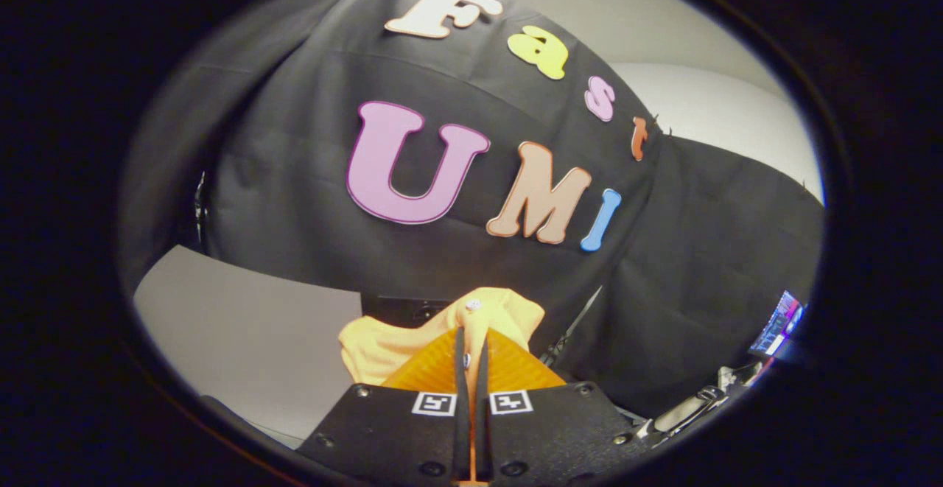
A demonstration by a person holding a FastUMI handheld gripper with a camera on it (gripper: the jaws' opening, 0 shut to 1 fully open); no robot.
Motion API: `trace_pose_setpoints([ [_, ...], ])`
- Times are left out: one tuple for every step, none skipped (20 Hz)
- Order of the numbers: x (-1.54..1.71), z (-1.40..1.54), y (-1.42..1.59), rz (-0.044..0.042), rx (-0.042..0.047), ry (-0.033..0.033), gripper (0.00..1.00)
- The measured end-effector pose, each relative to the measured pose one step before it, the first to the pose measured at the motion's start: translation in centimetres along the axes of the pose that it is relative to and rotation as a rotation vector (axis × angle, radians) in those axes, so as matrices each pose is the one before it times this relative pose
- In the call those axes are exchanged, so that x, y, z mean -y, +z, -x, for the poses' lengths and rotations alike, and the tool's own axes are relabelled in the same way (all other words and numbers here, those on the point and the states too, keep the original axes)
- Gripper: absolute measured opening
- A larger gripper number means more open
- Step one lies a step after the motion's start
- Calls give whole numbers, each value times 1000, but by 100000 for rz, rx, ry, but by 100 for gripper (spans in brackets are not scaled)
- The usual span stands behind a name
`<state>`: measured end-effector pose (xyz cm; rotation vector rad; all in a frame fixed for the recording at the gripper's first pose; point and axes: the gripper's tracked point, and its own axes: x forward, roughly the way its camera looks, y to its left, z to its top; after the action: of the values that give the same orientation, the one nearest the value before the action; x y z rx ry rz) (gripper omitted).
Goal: Put the clothes into the washing machine and then close the washing machine lid.
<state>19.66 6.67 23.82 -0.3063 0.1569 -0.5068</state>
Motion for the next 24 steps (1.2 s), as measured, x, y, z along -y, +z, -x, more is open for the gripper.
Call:
trace_pose_setpoints([
  [1574,-144,451,-2594,1742,-1777,3],
  [2114,87,123,-801,311,-3444,3],
  [2080,318,-66,-504,-494,-3317,2],
  [1601,-67,107,-68,213,-2490,2],
  [1008,-362,4,13,283,-1415,2],
  [732,-458,-59,1076,-22,-902,2],
  [432,-271,-285,779,316,-1128,2],
  [250,-267,-321,942,259,-619,2],
  [514,-761,-700,267,-284,-703,2],
  [117,-288,-720,-1059,140,-322,2],
  [-270,-586,-656,-3312,1196,619,2],
  [-774,-748,-651,-5758,1792,3205,2],
  [-704,-917,-1894,-3339,-4106,2123,2],
  [574,-511,-1617,3122,-3383,-2540,2],
  [1024,-798,-1335,4892,-2892,-3291,3],
  [-323,-634,-392,-102,-465,733,3],
  [-1503,-541,118,-3303,13,3098,3],
  [-1029,-370,-106,-2878,1167,2001,3],
  [-213,-664,-268,-171,273,876,3],
  [-303,-545,-367,998,-334,1321,3],
  [-438,-640,-447,188,-60,1285,3],
  [-684,-636,-384,226,20,2708,2],
  [-521,-899,-823,-869,-977,1817,3],
  [-422,-1115,-933,-834,-928,1732,3],
])
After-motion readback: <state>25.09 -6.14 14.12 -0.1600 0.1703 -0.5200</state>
